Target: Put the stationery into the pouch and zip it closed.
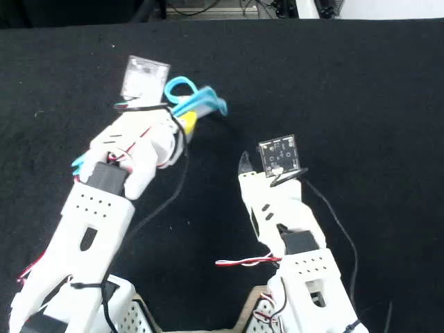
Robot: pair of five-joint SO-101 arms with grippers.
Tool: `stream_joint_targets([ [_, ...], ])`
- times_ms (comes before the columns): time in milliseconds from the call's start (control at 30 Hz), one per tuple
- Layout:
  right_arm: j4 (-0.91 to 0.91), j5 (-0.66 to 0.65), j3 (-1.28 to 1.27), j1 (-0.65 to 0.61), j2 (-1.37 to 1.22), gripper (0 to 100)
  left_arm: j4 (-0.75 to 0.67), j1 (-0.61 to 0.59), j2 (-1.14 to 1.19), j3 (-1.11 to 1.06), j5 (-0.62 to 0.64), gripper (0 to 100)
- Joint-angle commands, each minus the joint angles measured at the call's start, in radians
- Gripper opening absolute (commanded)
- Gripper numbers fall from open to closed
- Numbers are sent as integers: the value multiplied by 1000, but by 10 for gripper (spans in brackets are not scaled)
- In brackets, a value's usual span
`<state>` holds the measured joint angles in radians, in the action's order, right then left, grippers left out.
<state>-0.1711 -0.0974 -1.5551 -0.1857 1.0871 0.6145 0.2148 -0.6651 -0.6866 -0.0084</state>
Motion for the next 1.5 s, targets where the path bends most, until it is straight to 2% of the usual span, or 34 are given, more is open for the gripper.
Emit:
stream_joint_targets([
  [0, 26, -8, 4, 14, -2, 89, -6, 28, 63, 33, 15, 236],
  [367, 26, -8, 4, 14, -2, 89, 2, 10, 149, 108, 8, 234],
  [767, 26, -8, 4, 14, -2, 89, -6, -159, 152, 277, 8, 234],
  [967, 26, -8, 4, 14, -2, 89, 0, -185, 150, 340, 8, 234],
  [1300, 26, -8, 4, 14, -2, 89, 63, -194, 152, 248, 3, 234],
  [1467, 26, -8, 4, 14, -1, 89, 210, -245, 150, 157, -158, 234],
])
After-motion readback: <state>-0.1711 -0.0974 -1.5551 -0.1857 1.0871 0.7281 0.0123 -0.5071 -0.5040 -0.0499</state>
